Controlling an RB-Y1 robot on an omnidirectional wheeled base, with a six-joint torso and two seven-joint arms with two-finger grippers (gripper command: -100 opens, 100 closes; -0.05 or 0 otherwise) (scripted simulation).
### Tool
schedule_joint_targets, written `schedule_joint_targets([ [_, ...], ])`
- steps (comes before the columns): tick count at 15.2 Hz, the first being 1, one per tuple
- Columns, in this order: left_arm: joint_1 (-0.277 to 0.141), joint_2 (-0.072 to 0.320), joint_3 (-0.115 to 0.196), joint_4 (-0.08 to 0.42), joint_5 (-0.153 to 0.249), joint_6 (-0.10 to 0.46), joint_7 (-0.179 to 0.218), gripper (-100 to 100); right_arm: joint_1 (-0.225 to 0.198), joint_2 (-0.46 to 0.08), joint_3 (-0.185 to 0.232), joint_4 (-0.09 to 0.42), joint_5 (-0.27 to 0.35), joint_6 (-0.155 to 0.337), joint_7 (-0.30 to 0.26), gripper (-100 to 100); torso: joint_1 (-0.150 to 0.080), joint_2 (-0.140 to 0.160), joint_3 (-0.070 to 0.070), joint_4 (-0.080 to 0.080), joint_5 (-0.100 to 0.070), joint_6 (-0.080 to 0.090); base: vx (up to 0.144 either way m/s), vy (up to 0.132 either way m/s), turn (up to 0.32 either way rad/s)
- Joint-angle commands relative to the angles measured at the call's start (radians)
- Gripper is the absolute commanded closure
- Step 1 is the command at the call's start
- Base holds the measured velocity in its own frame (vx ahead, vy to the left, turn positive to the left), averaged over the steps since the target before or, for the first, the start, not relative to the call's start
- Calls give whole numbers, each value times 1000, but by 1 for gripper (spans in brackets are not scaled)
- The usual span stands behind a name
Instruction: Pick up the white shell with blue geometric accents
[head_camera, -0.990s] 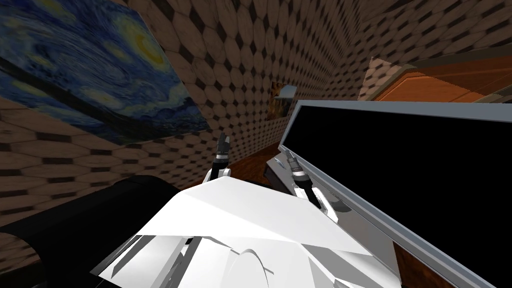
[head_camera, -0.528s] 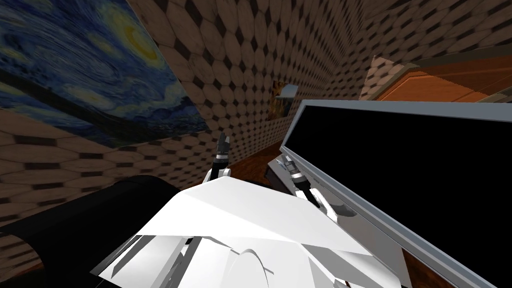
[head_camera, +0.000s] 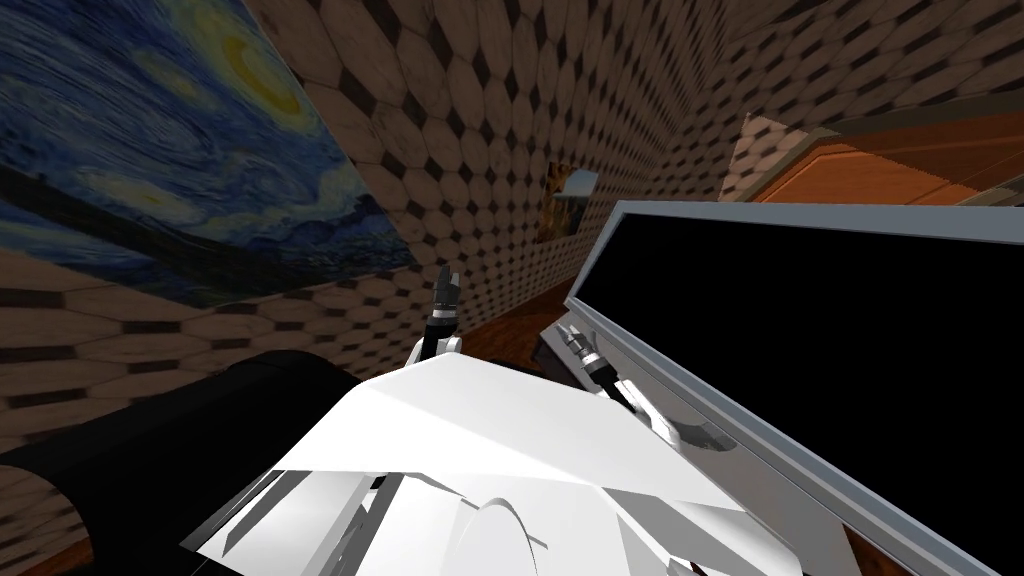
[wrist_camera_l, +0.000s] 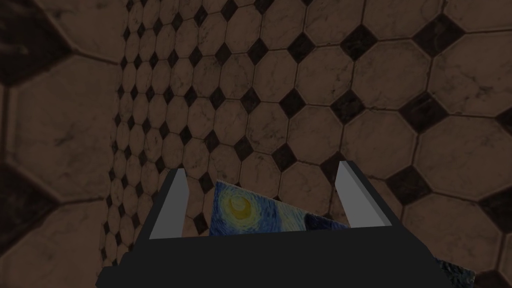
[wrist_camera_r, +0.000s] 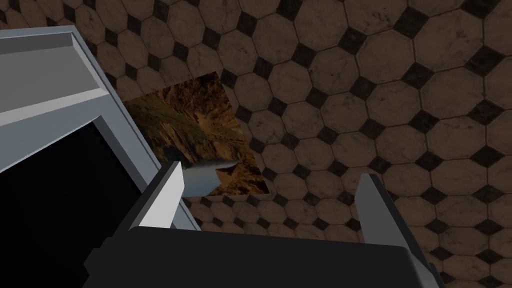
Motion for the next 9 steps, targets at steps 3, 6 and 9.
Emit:
schedule_joint_targets([
  [3, 0, 0, 0, 0, 0, 0, 0, 0, -32, -74, 60, 106, 79, 43, 55, -100, -1, 1, 0, 0, 0, 0, 88, 93, -19],
  [6, 0, 0, 0, 0, 0, 0, 0, 0, -43, -103, 85, 145, 111, 58, 79, -100, -1, 2, 1, 0, 0, 0, 67, 79, -15],
  [9, 0, 0, 0, 0, 0, 0, 0, 0, -55, -132, 110, 218, 144, 73, 102, -100, -1, 2, 1, 0, 0, 0, 78, 84, -16],
])
